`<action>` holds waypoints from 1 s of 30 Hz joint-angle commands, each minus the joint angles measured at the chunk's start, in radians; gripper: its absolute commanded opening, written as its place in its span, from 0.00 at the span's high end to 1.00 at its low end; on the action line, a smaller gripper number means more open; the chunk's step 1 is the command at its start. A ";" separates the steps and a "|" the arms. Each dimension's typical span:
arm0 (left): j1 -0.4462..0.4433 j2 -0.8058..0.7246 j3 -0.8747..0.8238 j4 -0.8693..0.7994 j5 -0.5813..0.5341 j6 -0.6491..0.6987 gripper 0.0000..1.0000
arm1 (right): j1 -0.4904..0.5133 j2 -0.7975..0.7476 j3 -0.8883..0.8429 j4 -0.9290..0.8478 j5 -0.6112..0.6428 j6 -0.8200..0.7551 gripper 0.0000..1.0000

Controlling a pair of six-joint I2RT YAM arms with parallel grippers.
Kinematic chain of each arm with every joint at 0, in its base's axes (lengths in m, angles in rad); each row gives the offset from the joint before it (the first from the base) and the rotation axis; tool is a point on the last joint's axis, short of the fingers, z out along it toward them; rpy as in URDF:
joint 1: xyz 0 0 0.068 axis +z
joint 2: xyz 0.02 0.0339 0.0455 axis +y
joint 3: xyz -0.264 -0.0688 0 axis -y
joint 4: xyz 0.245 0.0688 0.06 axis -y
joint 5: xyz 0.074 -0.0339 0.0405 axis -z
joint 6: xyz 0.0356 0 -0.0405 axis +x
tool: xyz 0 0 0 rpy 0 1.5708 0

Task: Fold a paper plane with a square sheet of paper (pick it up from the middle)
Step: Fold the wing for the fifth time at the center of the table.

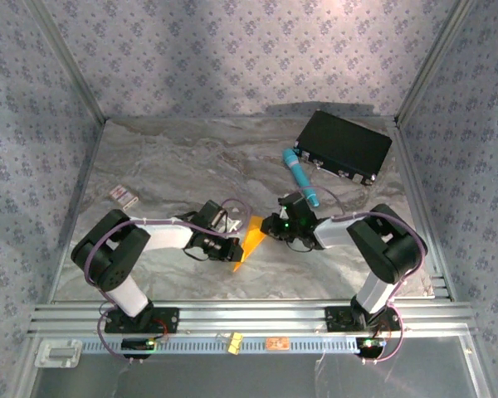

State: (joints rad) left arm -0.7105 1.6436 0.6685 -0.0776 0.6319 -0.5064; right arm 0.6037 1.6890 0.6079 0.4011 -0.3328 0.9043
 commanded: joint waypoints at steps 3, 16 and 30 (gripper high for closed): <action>0.004 0.047 -0.038 -0.055 -0.070 0.015 1.00 | -0.065 0.032 0.000 -0.003 0.024 -0.019 0.90; 0.009 0.050 -0.043 -0.051 -0.055 0.020 1.00 | -0.168 0.038 0.004 0.012 0.007 -0.038 0.89; 0.009 0.043 -0.024 -0.049 -0.040 -0.005 1.00 | -0.144 -0.250 -0.075 -0.115 0.073 -0.060 0.82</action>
State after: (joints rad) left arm -0.7002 1.6516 0.6640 -0.0639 0.6582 -0.5072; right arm 0.4339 1.4956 0.5716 0.3618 -0.3077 0.8627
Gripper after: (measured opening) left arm 0.049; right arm 0.174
